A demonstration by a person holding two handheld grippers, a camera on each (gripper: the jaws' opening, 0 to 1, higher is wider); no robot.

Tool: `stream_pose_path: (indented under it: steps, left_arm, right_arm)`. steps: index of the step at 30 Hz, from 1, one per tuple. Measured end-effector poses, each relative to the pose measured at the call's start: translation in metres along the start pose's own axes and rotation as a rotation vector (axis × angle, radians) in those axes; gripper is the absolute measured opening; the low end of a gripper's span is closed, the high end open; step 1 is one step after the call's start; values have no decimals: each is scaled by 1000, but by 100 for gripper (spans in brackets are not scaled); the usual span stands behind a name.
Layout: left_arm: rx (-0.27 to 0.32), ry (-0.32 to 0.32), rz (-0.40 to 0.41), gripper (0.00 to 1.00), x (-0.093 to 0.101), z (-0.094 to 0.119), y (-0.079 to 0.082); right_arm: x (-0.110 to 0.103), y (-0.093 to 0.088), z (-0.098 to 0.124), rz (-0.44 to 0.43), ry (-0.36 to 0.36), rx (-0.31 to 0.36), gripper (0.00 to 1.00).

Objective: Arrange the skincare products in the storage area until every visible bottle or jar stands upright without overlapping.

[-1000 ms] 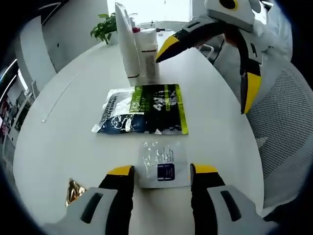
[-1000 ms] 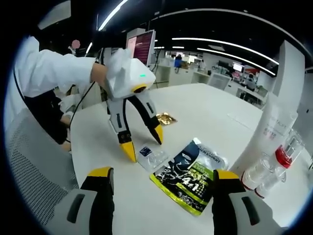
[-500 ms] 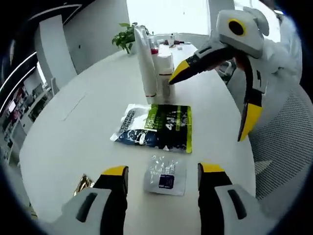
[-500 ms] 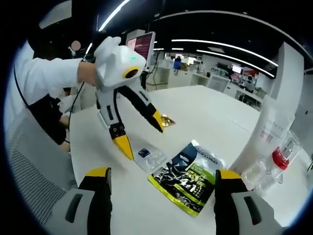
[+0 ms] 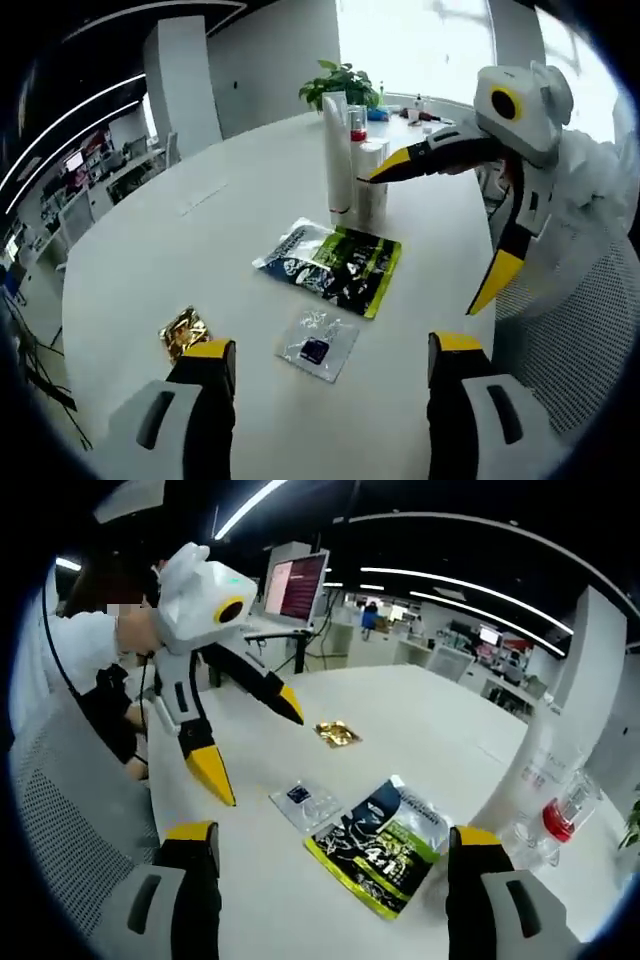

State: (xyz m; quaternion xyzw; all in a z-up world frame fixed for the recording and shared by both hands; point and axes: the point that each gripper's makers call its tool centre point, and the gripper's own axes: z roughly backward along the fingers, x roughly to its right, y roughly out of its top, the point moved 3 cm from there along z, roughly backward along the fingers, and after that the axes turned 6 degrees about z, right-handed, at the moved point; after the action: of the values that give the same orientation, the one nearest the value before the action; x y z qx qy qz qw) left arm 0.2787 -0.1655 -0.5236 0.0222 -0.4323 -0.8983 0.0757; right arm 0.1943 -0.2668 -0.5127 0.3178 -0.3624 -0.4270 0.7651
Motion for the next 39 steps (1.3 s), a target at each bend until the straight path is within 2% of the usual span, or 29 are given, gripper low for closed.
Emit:
stream_pose_path:
  steps: [3,8,11,13,15,17,20,28,39]
  left_arm:
    - [37,27,53,86,2,9,4]
    - [95,-1,129,89,21,24,15]
    - [104,28,130,91,24,28,15]
    - [105,65,139,95,19,30,13]
    - [99,70,148,99,20,31,11]
    - [99,76,146,99,20,32,10]
    - [92,79,151,99,20,34,7]
    - [116,112,196,99,18,42,7]
    - [78,126,213,99,21,40,-1]
  right_arm:
    - [4,2,10,11,-32,4,97]
    - [15,12,30,-13,-87,47,99]
    - [24,14,42,-24,-130,56,99]
    - [27,13,47,-23,-145,54,99]
    - [30,11,51,-31,-159,53,99]
    - [31,7,53,-31,-154,42,99]
    - [35,-4,53,-29,-166,-9,100]
    - [44,-10,60,-91,-209,-4,100]
    - [44,-22,63,-127,-214,-29,100]
